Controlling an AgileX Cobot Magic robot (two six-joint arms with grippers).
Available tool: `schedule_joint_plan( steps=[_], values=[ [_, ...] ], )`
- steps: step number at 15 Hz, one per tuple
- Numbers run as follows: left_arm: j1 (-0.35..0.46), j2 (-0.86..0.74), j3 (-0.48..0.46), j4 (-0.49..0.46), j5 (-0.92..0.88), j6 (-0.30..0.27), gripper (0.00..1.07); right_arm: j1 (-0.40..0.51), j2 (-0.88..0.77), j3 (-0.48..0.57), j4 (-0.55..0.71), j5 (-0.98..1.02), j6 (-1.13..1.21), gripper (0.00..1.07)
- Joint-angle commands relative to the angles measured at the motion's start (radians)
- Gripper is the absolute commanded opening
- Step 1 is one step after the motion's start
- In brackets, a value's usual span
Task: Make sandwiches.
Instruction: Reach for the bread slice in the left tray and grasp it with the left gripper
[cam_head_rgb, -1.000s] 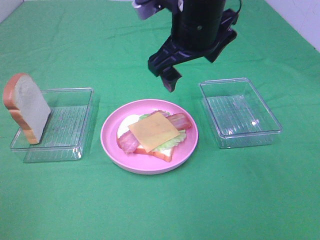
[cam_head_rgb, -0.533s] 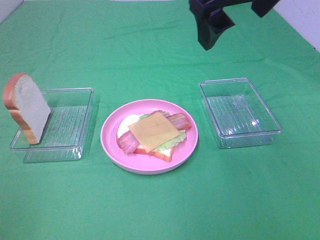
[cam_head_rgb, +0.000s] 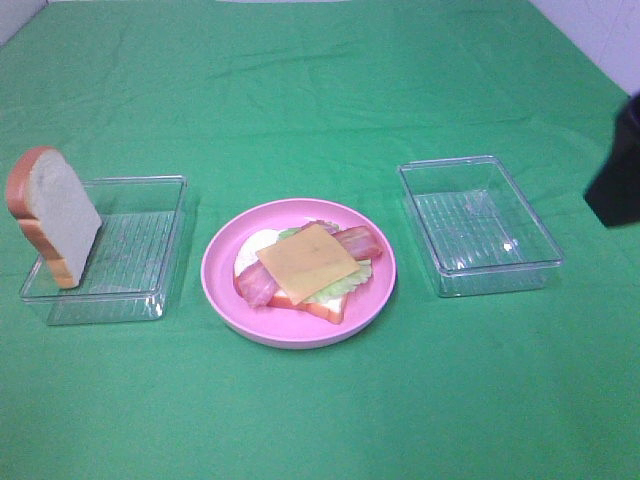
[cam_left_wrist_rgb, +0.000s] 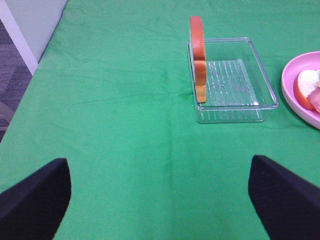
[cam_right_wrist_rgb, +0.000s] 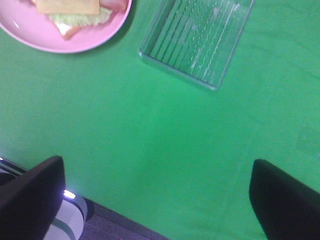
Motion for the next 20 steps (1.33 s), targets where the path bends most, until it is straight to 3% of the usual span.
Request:
schedule_joint_plan(
  steps=[1, 4, 7, 14, 18, 20],
  values=[
    [0.001, -0.012, 0.001, 0.003, -0.003, 0.000, 0.89, -0.091, -0.119, 0.147, 0.030, 0.116, 0.013, 0.97],
    [0.001, -0.012, 0.001, 0.003, -0.003, 0.000, 0.89, -0.409, -0.323, 0.303, 0.031, 0.108, 0.012, 0.97],
    [0.001, -0.012, 0.001, 0.003, -0.003, 0.000, 0.89, -0.543, -0.526, 0.372, 0.027, 0.087, 0.016, 0.97],
    [0.001, -0.012, 0.001, 0.003, -0.003, 0.000, 0.89, -0.581, -0.883, 0.571, 0.088, -0.097, 0.028, 0.97],
    [0.001, -0.012, 0.001, 0.003, -0.003, 0.000, 0.89, -0.640, -1.049, 0.570, 0.205, -0.110, -0.100, 0.97],
    [0.001, -0.012, 0.001, 0.003, -0.003, 0.000, 0.89, -0.648, -1.048, 0.572, 0.243, -0.113, -0.149, 0.97]
  ],
)
